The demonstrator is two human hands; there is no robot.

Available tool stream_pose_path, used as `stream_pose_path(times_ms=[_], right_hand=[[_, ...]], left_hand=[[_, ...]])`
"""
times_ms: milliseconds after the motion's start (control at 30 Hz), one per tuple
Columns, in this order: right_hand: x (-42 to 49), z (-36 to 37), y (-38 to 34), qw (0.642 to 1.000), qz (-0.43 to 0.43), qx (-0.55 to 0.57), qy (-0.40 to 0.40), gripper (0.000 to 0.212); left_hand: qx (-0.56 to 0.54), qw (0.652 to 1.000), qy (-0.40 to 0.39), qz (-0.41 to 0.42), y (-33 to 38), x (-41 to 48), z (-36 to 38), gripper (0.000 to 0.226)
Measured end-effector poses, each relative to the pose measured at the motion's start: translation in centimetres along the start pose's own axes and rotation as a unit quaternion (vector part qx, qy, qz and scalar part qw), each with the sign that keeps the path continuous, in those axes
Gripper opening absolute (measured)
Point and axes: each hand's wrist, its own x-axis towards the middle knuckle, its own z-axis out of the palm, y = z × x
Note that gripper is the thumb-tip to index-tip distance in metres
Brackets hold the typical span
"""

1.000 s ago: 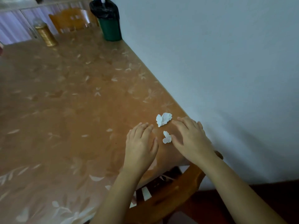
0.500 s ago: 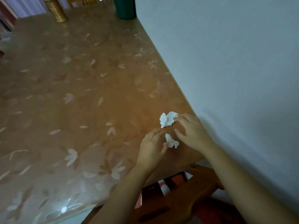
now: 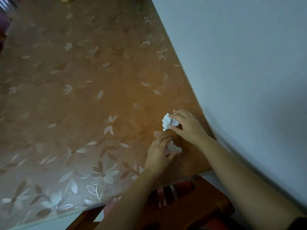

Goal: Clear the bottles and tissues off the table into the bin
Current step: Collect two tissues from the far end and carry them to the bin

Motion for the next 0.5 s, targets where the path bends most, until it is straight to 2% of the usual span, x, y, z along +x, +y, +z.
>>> stream_pose_path(times_ms=[167, 367, 500], right_hand=[[1.3, 0.4, 0.5, 1.0, -0.013, 0.008, 0.004, 0.038], [2.0, 1.7, 1.2, 0.999, -0.016, 0.007, -0.028, 0.043], [1.7, 2.3, 1.7, 0.999, -0.015, -0.002, -0.046, 0.049]], left_hand=[[0.013, 1.0, -0.003, 0.012, -0.1, 0.1, 0.8, 0.054], [0.05, 0.998, -0.024, 0.018, -0.3, 0.0, 1.9, 0.059], [0.065, 0.997, -0.025, 0.025, -0.7, 0.1, 2.6, 0.053]])
